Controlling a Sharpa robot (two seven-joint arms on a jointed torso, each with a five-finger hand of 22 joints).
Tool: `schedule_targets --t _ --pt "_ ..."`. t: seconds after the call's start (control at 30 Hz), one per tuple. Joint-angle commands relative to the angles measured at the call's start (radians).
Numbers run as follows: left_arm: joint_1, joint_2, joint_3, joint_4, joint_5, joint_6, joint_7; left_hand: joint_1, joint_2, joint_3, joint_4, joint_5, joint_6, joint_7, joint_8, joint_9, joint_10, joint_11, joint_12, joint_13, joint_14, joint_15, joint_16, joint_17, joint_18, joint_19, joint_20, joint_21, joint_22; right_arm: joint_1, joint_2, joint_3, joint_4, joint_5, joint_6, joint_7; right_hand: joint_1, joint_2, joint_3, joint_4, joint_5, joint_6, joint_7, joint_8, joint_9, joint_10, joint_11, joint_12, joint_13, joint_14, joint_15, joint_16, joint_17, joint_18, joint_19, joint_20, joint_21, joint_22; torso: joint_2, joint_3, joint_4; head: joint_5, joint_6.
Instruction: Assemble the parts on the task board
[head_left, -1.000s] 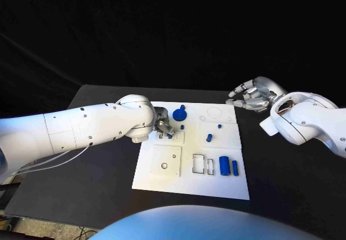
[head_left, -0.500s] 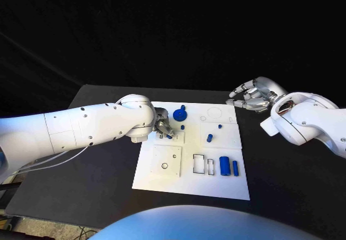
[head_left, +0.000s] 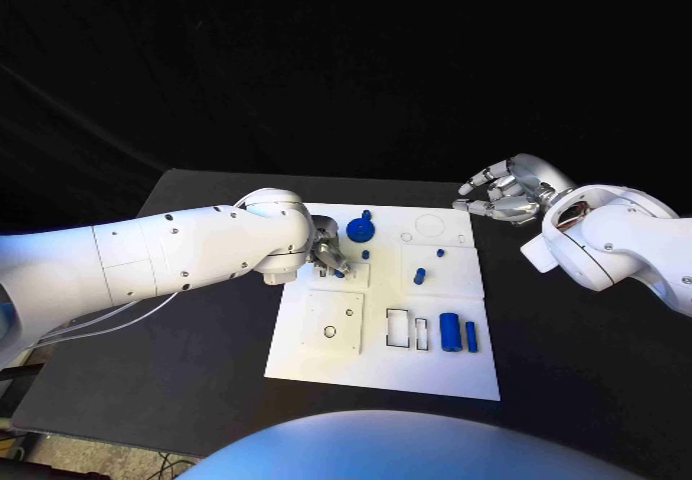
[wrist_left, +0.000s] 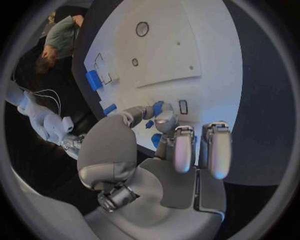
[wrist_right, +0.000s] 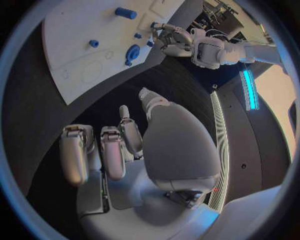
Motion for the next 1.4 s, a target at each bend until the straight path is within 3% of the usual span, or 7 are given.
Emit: schedule_targets --t 0.03,0.53,1.4 --pt "-0.002 0.008 -0.001 -0.003 0.010 0.031 -0.001 -0.012 0.006 0.186 -0.178 -0.009 0.003 -0.010 0.008 -0.001 0.008 0.002 -0.005 -0.004 0.106 -0.009 0.004 0.263 -0.018 0.077 -0.008 0.004 0.232 -0.001 0.001 0.000 0.001 -0.011 0.006 0.004 -0.009 0.002 0.006 0.001 0.003 0.002 -0.002 0.003 0.001 -0.001 -0.004 -0.006 -0.001 0.101 -0.004 0.000 0.253 0.010 0.048 -0.010 -0.006 0.219 0.000 0.0006 -0.0006 0.001 0.000" --pt "-0.003 0.024 -0.001 -0.025 0.033 0.056 -0.014 -0.071 0.004 0.169 -0.144 -0.099 0.004 -0.021 0.026 0.001 0.016 -0.002 -0.011 -0.018 0.106 -0.012 0.004 0.263 -0.019 0.078 -0.010 0.004 0.234 -0.001 0.001 0.000 0.000 -0.011 0.004 0.005 -0.011 0.001 0.007 0.000 0.004 0.001 -0.002 0.003 0.002 -0.003 -0.004 -0.007 -0.002 0.101 -0.004 -0.001 0.250 0.011 0.048 -0.010 -0.007 0.218 0.001 0.0010 -0.0003 -0.002 0.000" --pt "-0.003 0.020 -0.001 -0.031 0.031 0.059 -0.022 -0.145 -0.045 0.068 -0.057 -0.252 0.028 -0.033 0.030 -0.024 0.015 -0.011 0.004 -0.017 0.106 -0.018 0.004 0.263 -0.019 0.080 -0.016 0.004 0.236 -0.001 -0.001 0.000 0.000 -0.010 -0.004 0.010 -0.030 -0.001 0.005 0.003 -0.003 -0.005 -0.002 0.004 0.007 -0.008 -0.004 -0.012 -0.009 0.097 -0.004 -0.007 0.235 0.014 0.040 -0.011 -0.021 0.212 -0.001 -0.0005 0.0005 -0.003 0.000"
